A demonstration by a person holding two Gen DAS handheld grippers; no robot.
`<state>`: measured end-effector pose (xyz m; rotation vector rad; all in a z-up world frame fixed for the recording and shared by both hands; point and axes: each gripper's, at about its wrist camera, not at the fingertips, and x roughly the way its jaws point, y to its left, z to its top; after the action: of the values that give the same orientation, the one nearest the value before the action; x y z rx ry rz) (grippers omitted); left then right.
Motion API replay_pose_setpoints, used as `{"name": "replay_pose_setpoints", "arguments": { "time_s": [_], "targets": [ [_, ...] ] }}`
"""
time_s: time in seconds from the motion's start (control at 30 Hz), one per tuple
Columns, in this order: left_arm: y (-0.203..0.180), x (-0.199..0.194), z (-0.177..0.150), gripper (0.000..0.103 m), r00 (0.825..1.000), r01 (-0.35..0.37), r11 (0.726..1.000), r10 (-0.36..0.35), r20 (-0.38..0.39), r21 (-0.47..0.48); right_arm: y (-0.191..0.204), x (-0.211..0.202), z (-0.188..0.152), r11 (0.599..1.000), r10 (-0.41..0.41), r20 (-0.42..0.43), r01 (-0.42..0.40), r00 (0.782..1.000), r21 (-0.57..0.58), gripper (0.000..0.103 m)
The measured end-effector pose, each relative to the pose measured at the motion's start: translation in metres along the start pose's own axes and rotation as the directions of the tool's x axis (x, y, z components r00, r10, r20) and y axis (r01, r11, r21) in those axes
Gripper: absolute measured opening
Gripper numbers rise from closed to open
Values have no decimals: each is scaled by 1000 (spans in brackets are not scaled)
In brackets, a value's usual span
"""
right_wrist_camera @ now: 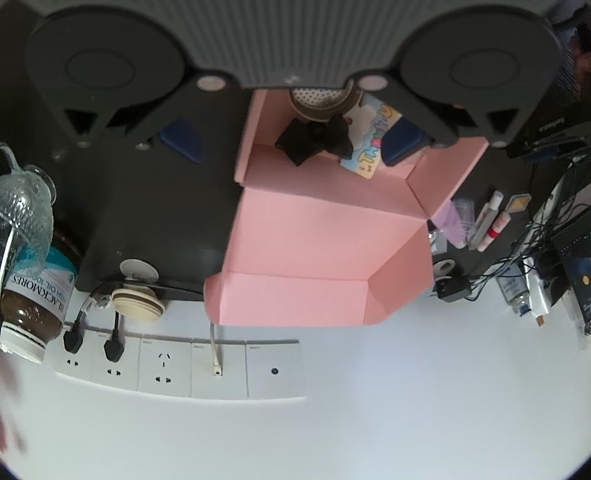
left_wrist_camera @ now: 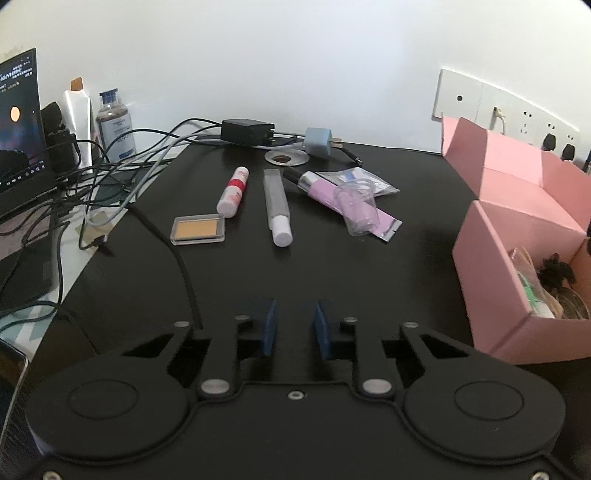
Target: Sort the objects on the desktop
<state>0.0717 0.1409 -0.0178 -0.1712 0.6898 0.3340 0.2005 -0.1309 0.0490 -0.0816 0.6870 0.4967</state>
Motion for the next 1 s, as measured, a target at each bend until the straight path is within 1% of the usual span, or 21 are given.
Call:
{"name": "replay_pose_setpoints", "arguments": {
  "time_s": [0.1,0.13,0.33,0.53,0.9,1.0],
  "targets": [
    [1,-3,-2,13,1000,14,1000,-14,-4,-14,3,0,-1,1000,5,1,-5,1000,-1,102],
    [2,-4,-2,7,1000,19,1000,-19,-3,-16,4,-1,-1,1000,6,2,-6,1000,-3,102],
    [5,-12,-4,3,999,40,999,-40,20,-22,9,-4,0,1000,12,12,-12,1000,-9,102],
    [6,-16,-6,3,998,44,999,-43,34,-19,12,-8,-1,1000,11,18,-11,1000,-7,102],
    [9,-14,-14,3,999,44,999,-44,19,-9,14,-12,-6,1000,8,17,-8,1000,-2,102],
    [9,-14,-12,3,999,43,999,-43,26,-10,14,-11,-6,1000,4,17,-4,1000,0,102]
  ]
}}
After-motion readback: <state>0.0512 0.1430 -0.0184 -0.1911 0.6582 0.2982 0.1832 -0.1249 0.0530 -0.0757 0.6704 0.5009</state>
